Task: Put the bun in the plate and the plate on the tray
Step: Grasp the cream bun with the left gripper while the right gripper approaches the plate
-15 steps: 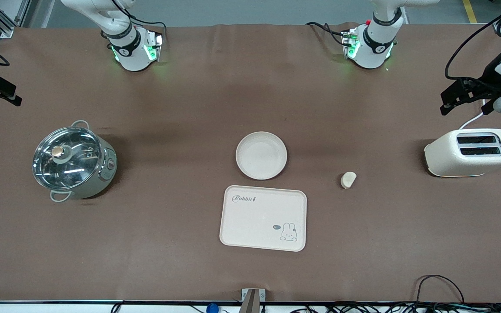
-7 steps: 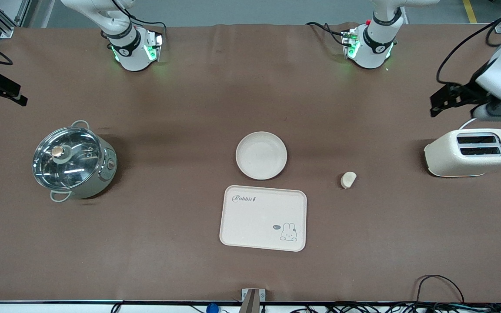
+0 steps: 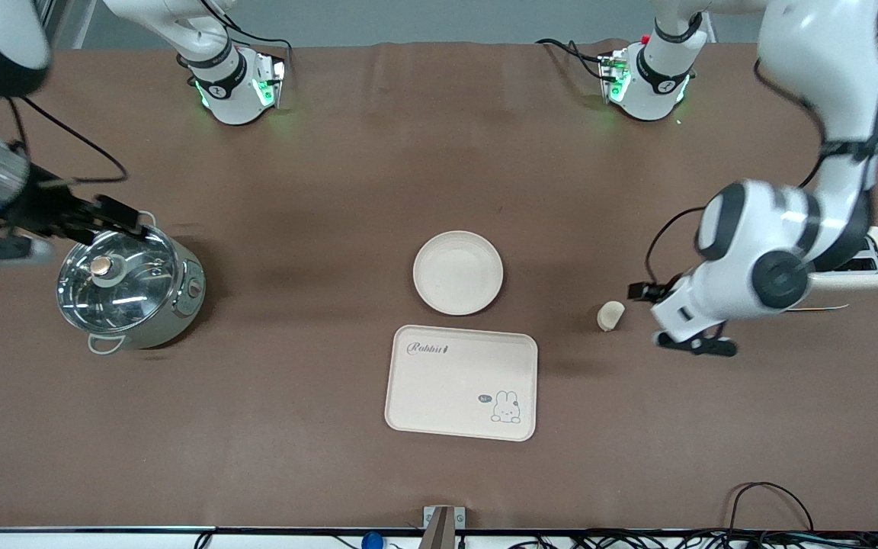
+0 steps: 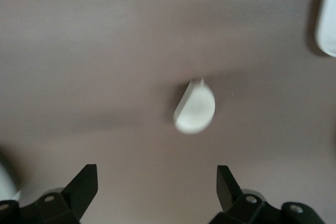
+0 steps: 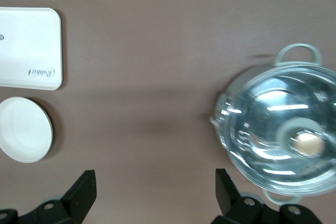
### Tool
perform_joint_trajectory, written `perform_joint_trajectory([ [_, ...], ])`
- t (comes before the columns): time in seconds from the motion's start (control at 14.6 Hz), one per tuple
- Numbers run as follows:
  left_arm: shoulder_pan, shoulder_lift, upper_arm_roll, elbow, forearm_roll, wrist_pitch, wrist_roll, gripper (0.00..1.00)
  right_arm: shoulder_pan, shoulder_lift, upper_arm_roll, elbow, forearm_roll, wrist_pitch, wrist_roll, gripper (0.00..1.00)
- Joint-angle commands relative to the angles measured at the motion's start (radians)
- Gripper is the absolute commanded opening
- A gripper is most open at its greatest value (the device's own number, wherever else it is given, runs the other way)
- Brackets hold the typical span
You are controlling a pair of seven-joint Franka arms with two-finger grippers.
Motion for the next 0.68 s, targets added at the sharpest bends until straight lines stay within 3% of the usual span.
perform_joint_trajectory([
  [0.0, -0.002, 0.107, -0.038, 0.038, -0.007, 0.108, 0.017, 1.00, 0.102, 0.003, -0.008, -0.104, 0.049, 0.144, 0.058, 1.00],
  [0.21, -0.004, 0.157, -0.041, -0.003, -0.005, 0.224, 0.017, 0.99, 0.179, 0.027, -0.007, -0.193, 0.087, 0.238, 0.143, 1.00],
  [0.27, -0.004, 0.157, -0.041, -0.032, -0.004, 0.255, 0.019, 0.93, 0.218, 0.038, -0.008, -0.209, 0.109, 0.255, 0.156, 1.00],
  [0.48, 0.013, 0.140, -0.059, -0.089, -0.007, 0.260, 0.025, 0.55, 0.303, 0.101, -0.007, -0.322, 0.311, 0.472, 0.189, 1.00],
  [0.62, 0.033, 0.119, -0.075, -0.112, -0.008, 0.251, 0.026, 0.38, 0.401, 0.165, -0.008, -0.359, 0.357, 0.636, 0.213, 1.00],
])
